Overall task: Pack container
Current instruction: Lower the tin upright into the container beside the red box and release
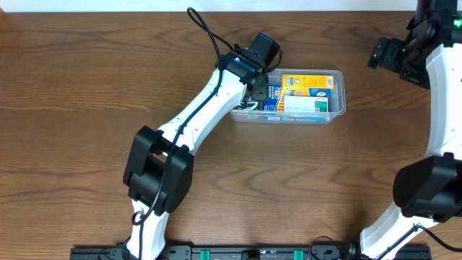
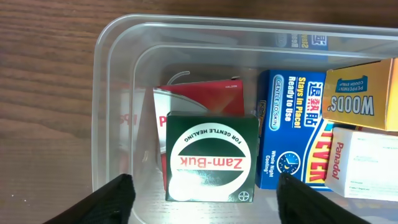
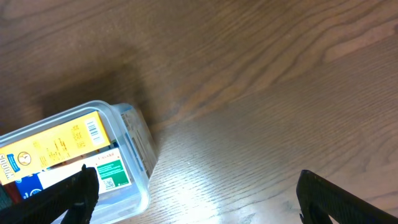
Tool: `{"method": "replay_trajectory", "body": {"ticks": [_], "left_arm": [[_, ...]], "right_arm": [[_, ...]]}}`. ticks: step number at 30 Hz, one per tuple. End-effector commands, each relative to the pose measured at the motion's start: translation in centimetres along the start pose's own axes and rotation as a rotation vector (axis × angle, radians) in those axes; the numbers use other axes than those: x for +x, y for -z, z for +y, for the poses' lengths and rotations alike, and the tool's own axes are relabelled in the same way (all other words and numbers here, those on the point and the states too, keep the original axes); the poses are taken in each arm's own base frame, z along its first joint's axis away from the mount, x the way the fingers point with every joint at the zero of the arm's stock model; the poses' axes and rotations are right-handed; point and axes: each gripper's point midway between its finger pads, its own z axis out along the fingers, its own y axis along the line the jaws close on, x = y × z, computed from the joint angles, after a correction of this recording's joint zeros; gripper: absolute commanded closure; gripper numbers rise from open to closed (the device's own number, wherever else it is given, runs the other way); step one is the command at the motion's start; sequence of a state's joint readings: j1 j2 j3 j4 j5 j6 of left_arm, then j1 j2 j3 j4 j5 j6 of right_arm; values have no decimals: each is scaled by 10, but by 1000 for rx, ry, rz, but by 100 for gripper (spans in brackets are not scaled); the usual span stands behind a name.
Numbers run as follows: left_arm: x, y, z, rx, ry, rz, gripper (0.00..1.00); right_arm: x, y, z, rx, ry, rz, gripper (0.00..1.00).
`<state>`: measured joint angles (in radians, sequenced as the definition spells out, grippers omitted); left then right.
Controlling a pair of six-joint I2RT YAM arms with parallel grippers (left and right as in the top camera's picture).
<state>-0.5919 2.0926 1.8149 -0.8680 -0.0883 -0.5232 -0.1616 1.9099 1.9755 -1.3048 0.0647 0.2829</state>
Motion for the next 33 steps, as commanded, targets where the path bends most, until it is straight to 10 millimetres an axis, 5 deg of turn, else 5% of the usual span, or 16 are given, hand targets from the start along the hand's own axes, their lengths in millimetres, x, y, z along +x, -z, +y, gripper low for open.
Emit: {"method": "replay_trajectory", "body": {"ticks": [1, 7, 13, 21, 33], "left_arm": [[-4, 2, 5, -23, -1, -20, 21], [-17, 32, 19, -20, -1, -45, 13], [-28, 91, 40, 8, 15, -116, 2], [-31, 156, 48, 60, -31, -220, 2], [-7, 170, 65, 22, -47, -157, 2]], "right_arm": [[-3, 12, -3, 2, -20, -32, 1], [-3, 12, -3, 2, -20, -32, 1], [-3, 12, -3, 2, -20, -32, 1], [-3, 12, -3, 2, -20, -32, 1], [-3, 12, -3, 2, -20, -32, 1]]}}
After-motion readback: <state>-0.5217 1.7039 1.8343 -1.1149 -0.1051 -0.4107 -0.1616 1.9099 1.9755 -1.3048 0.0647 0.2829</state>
